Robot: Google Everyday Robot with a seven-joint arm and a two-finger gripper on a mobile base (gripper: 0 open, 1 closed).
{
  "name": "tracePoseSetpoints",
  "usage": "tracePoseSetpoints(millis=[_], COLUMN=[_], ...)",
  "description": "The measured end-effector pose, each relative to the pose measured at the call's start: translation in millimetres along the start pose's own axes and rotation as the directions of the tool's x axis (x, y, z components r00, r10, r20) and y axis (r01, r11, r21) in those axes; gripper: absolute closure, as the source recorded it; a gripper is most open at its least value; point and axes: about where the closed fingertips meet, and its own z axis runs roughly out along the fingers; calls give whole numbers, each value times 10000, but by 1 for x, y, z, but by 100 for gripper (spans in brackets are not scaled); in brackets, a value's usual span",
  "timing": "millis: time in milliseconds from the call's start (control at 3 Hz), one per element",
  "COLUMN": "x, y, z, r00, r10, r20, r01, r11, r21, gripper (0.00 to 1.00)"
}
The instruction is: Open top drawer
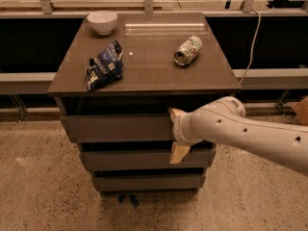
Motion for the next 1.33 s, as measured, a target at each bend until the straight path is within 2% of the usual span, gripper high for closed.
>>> tracePoseSetpoints(millis=[333,667,1000,1333], x=[0,2,1,0], y=[-19,-35,-38,-29], z=[20,31,28,17], r00=[10000,9997,9993,9987], r10=[-81,-145,-289,-434], r20=[-17,-175,-250,-249], r01=[81,144,285,424], r11=[10000,9999,9994,9983], r21=[0,-38,-186,-404], gripper=[13,16,26,42])
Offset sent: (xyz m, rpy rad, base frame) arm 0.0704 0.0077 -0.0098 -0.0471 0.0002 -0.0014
